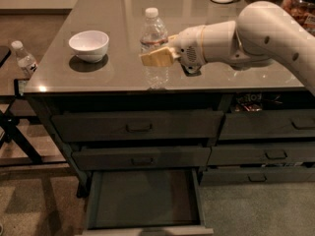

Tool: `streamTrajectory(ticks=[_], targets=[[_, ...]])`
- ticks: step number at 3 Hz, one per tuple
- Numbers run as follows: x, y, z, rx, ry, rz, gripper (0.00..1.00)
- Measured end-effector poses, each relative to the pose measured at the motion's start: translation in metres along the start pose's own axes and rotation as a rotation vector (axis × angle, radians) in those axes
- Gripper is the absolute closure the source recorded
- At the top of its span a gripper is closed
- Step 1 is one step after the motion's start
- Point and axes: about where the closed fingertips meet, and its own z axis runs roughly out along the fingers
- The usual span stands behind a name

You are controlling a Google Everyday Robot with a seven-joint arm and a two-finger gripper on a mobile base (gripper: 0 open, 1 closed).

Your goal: Place water bottle into bottom drawer

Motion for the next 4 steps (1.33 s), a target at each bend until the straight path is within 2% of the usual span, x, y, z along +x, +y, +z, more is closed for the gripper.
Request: streamTrajectory(ticks=[1, 2, 3, 4], targets=[[0.001, 0.010, -0.017, 0.032, 0.023, 0.007, 1.00], [0.008, 0.033, -0.043, 0.079, 0.038, 0.038, 1.00], [0.035, 0.058, -0.065, 0.108, 0.064, 0.099, 1.00], [0.035, 0.058, -0.065, 0.108, 0.064, 0.099, 1.00]])
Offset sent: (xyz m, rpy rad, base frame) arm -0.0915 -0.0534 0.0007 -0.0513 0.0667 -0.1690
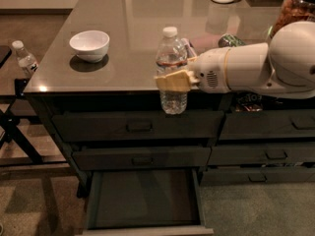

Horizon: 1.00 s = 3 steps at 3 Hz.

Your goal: Place water bottle into bottom drawer

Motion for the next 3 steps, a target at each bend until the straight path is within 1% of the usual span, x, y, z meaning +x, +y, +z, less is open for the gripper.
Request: streamTrajectory(ticks=[1, 2, 3], targets=[[0.030, 0.013, 0.004, 0.007, 0.025, 0.052, 1.00], [0.095, 0.037, 0.017, 0.014, 0.068, 0.203, 1.00], [0.154, 0.053, 0.034, 0.003, 0.125, 0.312, 1.00]])
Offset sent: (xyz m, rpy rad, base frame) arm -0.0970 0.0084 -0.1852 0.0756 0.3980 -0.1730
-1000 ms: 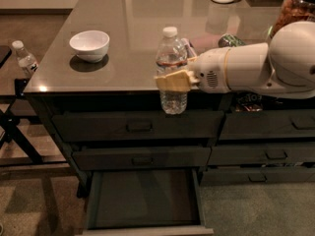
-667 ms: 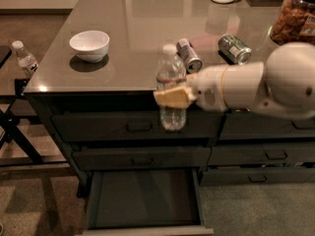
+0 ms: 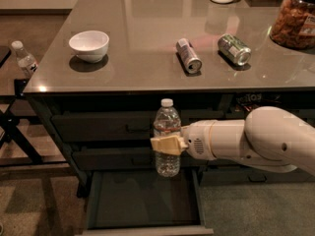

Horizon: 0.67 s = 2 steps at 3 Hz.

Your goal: Place water bottle into bottom drawer

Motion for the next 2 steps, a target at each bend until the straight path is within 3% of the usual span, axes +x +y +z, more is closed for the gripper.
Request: streamTrajectory(ticks=[1, 2], targets=[[0.000, 0.000, 0.000, 0.000, 0.000, 0.000, 1.00], [0.036, -0.004, 0.027, -0.026, 0.049, 0.081, 1.00]])
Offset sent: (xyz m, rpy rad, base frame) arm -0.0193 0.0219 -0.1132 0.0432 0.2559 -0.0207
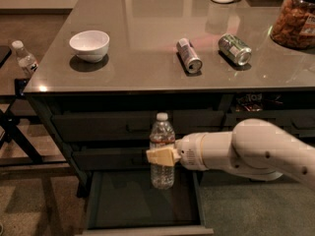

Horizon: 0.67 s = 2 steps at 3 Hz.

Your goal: Place water bottle into bottom drawer

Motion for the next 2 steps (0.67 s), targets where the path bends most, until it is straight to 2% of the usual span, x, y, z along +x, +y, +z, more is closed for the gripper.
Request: streamTrajectory(ticks=[1, 2], targets=[[0.040, -0.014, 0.038, -0.044, 0.041, 0.084, 1.00], [0.067, -0.027, 0.073, -0.090, 0.057, 0.161, 1.00]])
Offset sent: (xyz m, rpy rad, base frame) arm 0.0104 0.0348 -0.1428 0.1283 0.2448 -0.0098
